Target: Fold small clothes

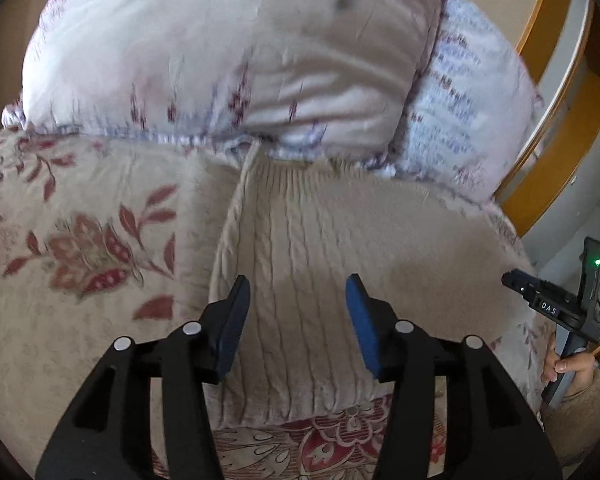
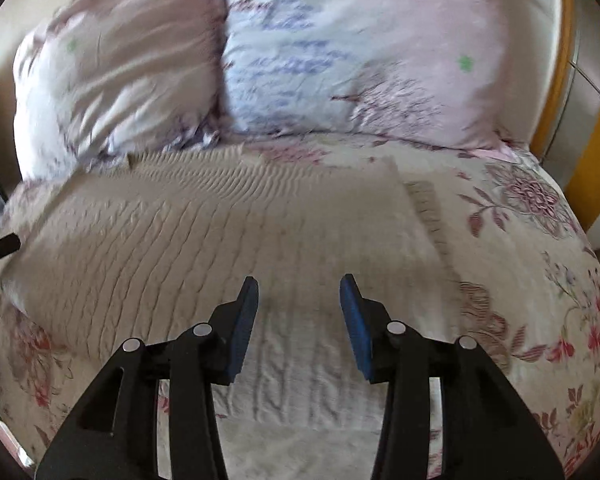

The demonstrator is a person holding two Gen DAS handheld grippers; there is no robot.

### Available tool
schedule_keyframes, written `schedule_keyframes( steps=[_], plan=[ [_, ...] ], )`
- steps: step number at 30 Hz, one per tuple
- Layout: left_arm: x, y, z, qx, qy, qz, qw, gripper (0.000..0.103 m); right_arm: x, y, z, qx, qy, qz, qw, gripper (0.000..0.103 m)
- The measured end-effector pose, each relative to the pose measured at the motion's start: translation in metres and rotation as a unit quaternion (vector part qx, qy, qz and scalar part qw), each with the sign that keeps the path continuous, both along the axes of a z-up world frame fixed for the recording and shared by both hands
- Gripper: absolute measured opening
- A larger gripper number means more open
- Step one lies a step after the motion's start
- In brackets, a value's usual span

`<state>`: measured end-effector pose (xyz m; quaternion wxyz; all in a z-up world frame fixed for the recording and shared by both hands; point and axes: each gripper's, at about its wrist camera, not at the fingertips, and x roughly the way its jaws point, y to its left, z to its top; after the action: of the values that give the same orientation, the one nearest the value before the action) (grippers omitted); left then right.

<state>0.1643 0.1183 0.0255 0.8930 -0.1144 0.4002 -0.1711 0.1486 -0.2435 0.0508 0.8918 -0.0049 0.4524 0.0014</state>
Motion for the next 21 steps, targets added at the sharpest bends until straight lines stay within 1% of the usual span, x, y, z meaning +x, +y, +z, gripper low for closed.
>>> schedule_keyframes(
  steps=[1, 2, 4, 6, 9, 11, 12, 13, 14, 15, 16, 18, 21],
  plan=[
    [0.001, -0.001, -0.006, 0.004, 0.010, 0.000, 0.9999, 0.050, 0.000, 0.001, -0.006, -0.006, 0.005, 0.000, 1.000, 0.048],
    [0.001, -0.001, -0.010, 0.010, 0.013, -0.001, 0.9999, 0.049, -0.002, 0.001, -0.008, -0.008, 0.001, 0.003, 1.000, 0.049],
    [-0.004, -0.002, -0.012, 0.023, 0.004, -0.006, 0.9997, 0.048, -0.005, 0.000, -0.010, -0.005, 0.003, 0.005, 1.000, 0.050],
    [-0.007, -0.002, -0.013, 0.021, 0.004, -0.005, 0.9998, 0.048, -0.008, -0.002, -0.012, -0.003, 0.007, 0.006, 1.000, 0.052],
    [-0.009, 0.001, -0.015, 0.011, 0.004, -0.003, 0.9999, 0.048, -0.009, 0.005, -0.013, -0.035, 0.019, 0.018, 0.999, 0.054],
    [-0.009, 0.007, -0.012, -0.012, 0.012, 0.002, 0.9999, 0.050, -0.007, 0.007, -0.008, -0.039, 0.026, 0.010, 0.999, 0.055],
    [-0.009, 0.012, -0.010, -0.033, 0.016, 0.005, 0.9993, 0.051, -0.006, 0.007, -0.005, -0.035, 0.027, 0.007, 0.999, 0.055],
    [-0.008, 0.021, -0.007, -0.064, 0.019, 0.013, 0.9977, 0.053, -0.004, 0.008, 0.000, -0.026, 0.022, 0.007, 0.999, 0.055],
    [-0.006, 0.029, -0.003, -0.084, 0.018, 0.025, 0.9960, 0.059, -0.003, 0.009, 0.004, -0.016, 0.015, 0.010, 1.000, 0.055],
    [-0.003, 0.037, 0.000, -0.095, 0.016, 0.039, 0.9946, 0.063, 0.000, 0.011, 0.007, -0.006, 0.008, 0.013, 1.000, 0.057],
    [0.001, 0.046, 0.003, -0.102, 0.016, 0.057, 0.9930, 0.066, 0.004, 0.015, 0.011, 0.003, 0.003, 0.015, 1.000, 0.061],
    [0.010, 0.055, 0.004, -0.110, 0.026, 0.069, 0.9912, 0.066, 0.009, 0.021, 0.012, 0.010, 0.000, 0.020, 1.000, 0.062],
    [0.029, 0.063, -0.003, -0.127, 0.055, 0.080, 0.9871, 0.068, 0.021, 0.035, 0.010, 0.013, -0.007, 0.029, 0.999, 0.062]
  ],
)
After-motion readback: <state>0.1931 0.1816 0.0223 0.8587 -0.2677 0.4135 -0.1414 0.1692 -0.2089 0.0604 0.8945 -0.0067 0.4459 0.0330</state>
